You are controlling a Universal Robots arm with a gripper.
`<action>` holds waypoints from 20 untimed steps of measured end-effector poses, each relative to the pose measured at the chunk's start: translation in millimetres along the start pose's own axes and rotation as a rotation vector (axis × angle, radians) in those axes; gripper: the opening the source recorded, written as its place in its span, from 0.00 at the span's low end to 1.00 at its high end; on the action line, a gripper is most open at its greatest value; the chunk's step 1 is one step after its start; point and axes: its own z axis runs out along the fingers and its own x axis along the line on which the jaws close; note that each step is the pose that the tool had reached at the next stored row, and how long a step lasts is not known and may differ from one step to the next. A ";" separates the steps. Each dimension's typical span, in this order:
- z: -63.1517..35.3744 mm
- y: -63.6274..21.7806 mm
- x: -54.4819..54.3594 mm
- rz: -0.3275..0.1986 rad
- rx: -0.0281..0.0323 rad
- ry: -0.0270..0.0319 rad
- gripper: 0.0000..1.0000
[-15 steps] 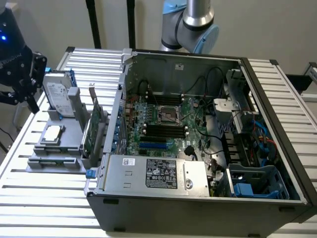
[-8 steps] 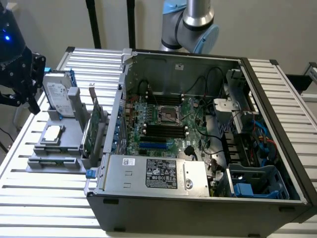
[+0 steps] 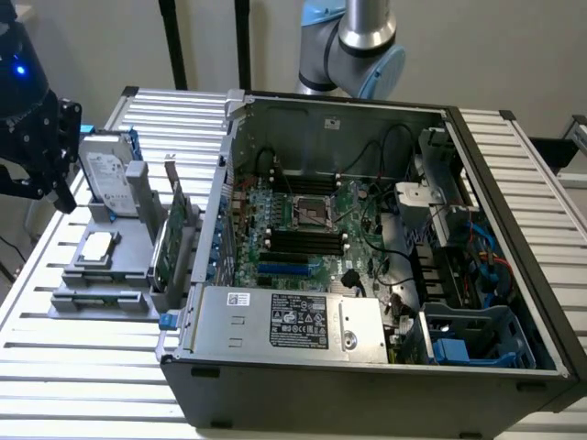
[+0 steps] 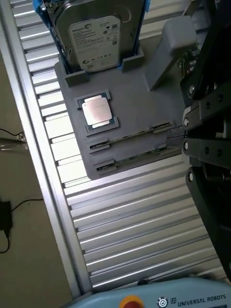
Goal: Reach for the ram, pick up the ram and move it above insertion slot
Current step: 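Pick up the ram and move it above insertion slot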
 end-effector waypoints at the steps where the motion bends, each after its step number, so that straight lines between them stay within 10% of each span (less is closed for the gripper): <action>1: 0.3 0.0 0.0 -0.018 0.0009 0.0001 0.11; 20: 5.9 -0.1 0.1 -0.365 0.0097 0.0035 0.11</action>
